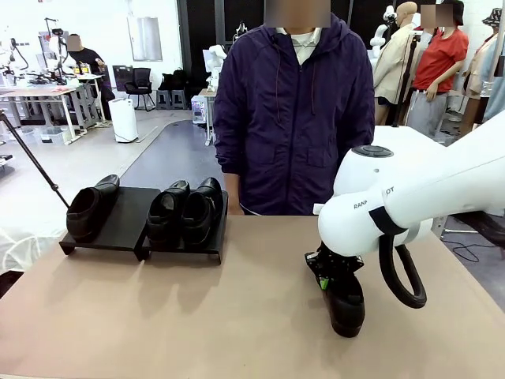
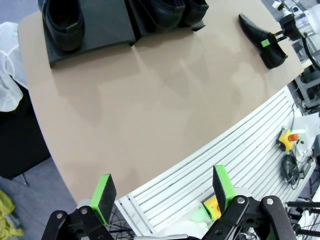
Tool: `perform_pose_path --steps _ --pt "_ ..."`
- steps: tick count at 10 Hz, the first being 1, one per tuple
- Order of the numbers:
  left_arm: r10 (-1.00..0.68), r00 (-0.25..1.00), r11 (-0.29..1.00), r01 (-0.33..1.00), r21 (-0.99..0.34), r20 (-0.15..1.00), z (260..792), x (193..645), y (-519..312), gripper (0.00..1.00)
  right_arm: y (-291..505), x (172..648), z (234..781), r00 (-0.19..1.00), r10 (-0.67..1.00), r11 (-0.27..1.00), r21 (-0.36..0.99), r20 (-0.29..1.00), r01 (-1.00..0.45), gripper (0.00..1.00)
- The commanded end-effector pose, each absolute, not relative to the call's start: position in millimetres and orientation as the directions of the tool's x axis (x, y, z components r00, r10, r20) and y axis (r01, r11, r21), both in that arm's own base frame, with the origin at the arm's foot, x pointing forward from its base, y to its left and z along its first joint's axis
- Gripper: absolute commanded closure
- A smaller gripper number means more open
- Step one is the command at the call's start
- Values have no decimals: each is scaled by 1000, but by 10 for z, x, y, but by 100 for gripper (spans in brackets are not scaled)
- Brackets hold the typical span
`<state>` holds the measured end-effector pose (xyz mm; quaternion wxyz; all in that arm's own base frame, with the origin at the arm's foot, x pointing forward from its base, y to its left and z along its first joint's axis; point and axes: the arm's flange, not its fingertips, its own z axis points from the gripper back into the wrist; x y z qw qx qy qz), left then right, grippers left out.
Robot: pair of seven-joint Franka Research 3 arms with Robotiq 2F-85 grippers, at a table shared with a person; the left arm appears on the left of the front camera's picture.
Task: Organize the shoes by placing them on the stand.
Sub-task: Pick up one Shoe and place it in the middle of the table.
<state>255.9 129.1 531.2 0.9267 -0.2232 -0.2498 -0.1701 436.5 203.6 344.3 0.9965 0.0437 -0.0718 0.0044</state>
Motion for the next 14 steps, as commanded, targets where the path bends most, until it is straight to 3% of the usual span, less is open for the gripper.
perform_pose_path --steps 1,5,8,11,14 --pt "-192 819 844 419 -335 541 5328 2552 1276 0 2039 4386 3488 989 -35 997 71 142 25 100" --pt "-192 819 844 419 -335 541 5328 2552 1276 0 1975 4145 3793 983 -148 977 174 112 127 100" --pt "-192 819 844 419 -335 541 5328 2552 1276 0 2258 3545 4134 982 -179 966 200 60 163 100" --pt "-192 819 844 419 -335 541 5328 2552 1276 0 2832 3053 4064 996 56 980 185 68 -68 100" --pt "-192 819 844 419 -335 541 5328 2552 1276 0 3386 3115 4015 970 230 960 143 80 -240 100"
